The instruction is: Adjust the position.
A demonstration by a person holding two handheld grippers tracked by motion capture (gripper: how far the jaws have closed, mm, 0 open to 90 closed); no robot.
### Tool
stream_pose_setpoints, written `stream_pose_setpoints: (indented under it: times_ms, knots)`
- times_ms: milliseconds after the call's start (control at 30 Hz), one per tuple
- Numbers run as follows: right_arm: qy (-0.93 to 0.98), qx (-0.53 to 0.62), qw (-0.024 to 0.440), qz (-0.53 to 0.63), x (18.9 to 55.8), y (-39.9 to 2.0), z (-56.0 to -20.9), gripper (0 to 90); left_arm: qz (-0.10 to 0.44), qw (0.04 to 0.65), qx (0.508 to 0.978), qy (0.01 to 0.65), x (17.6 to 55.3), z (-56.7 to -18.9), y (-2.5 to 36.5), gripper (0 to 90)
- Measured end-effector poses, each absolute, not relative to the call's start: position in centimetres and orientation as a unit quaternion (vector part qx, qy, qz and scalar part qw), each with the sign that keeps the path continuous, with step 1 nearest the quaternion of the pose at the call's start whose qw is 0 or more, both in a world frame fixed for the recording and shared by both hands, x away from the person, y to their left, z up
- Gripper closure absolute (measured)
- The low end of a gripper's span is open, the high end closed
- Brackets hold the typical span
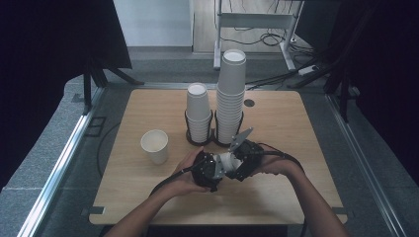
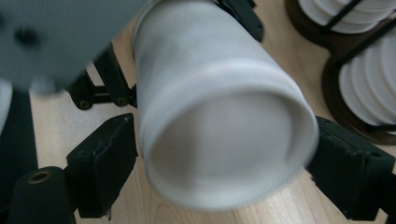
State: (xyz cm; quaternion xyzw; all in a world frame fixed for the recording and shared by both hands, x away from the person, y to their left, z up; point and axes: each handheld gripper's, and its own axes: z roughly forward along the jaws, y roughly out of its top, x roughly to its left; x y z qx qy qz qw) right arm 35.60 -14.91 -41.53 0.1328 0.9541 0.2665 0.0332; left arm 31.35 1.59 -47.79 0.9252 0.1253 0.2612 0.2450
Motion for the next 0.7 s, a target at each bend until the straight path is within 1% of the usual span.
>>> stream_pose_setpoints:
  times_ms: [167, 200, 233, 400, 500, 533, 567, 600, 633, 700]
  knots:
    - [0.959, 0.121, 0.017, 0.257, 36.0, -13.9, -42.0, 14.2, 0.264, 0.244, 0.925, 0.121, 31.1, -47.9, 1.2, 13.5]
    - [0.959, 0.12, 0.015, 0.256, 36.1, -13.8, -42.0, 15.4, 0.264, 0.244, 0.925, 0.12, 31.1, -47.9, 1.2, 13.5]
    - [0.96, 0.12, 0.008, 0.253, 36.1, -13.6, -42.2, 18.6, 0.265, 0.243, 0.926, 0.12, 31.1, -47.9, 1.2, 13.5]
    - [0.962, 0.115, -0.002, 0.248, 36.5, -13.5, -42.4, 19.9, 0.269, 0.235, 0.927, 0.115, 31.1, -48.1, 1.3, 12.8]
    - [0.963, 0.11, 0.0, 0.247, 36.4, -13.5, -42.5, 20.8, 0.276, 0.239, 0.924, 0.113, 31.0, -48.2, 1.2, 9.5]
    - [0.963, 0.107, 0.0, 0.249, 36.3, -13.6, -42.4, 21.2, 0.266, 0.243, 0.925, 0.121, 31.0, -48.1, 1.2, 7.4]
    - [0.962, 0.107, 0.003, 0.251, 36.3, -13.6, -42.5, 21.3, 0.26, 0.247, 0.925, 0.124, 31.1, -48.1, 1.2, 2.7]
    - [0.962, 0.107, 0.004, 0.251, 36.3, -13.7, -42.5, 21.4, 0.253, 0.252, 0.926, 0.124, 31.1, -48.0, 1.3, 0.9]
    - [0.961, 0.11, 0.006, 0.253, 36.2, -13.8, -42.6, 21.4, 0.247, 0.263, 0.924, 0.129, 31.1, -48.1, 1.3, 0.8]
    - [0.959, 0.114, 0.008, 0.26, 36.2, -14.2, -42.7, 21.6, 0.247, 0.263, 0.924, 0.126, 31.0, -48.0, 1.4, 0.3]
